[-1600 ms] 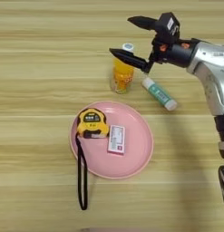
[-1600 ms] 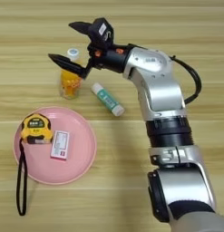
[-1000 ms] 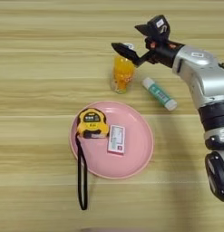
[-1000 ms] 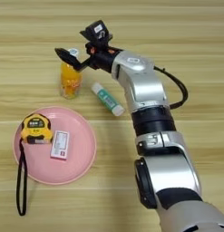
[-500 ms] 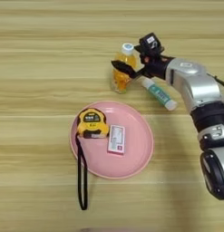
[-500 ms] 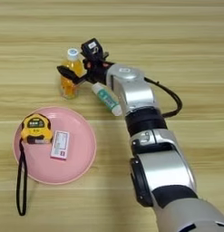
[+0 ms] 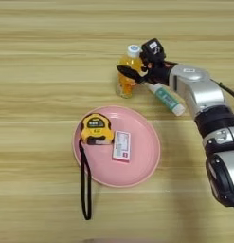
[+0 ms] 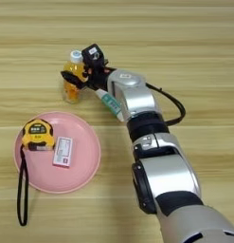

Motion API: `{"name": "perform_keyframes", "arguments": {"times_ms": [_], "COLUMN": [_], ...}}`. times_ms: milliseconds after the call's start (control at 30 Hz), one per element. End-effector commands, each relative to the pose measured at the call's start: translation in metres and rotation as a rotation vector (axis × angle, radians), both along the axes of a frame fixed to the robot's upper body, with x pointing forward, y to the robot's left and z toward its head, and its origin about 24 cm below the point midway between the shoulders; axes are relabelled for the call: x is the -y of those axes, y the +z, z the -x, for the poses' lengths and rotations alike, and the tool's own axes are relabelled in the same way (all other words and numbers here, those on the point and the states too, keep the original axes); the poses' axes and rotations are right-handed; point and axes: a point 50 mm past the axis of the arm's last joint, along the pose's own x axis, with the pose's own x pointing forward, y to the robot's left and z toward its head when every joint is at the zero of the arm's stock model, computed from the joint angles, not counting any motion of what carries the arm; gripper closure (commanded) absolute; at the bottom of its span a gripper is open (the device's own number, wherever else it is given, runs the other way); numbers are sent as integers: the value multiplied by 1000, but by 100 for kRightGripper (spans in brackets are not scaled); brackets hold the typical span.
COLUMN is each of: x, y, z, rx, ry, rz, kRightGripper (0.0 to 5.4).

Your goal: Move the objects on the table

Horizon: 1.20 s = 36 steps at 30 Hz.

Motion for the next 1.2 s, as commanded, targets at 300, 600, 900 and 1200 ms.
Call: {"name": "perform_keyframes", "arguments": {"times_ms": [300, 600, 900, 1200], "x": [-7, -7, 2, 18], "y": [53, 59, 77, 95], "z": [-13, -10, -3, 10], "rx": [187, 212, 285, 341], "ry": [27, 63, 104, 143], "rz": [3, -5, 7, 51], "kRightGripper": [181, 183, 183, 183]}}
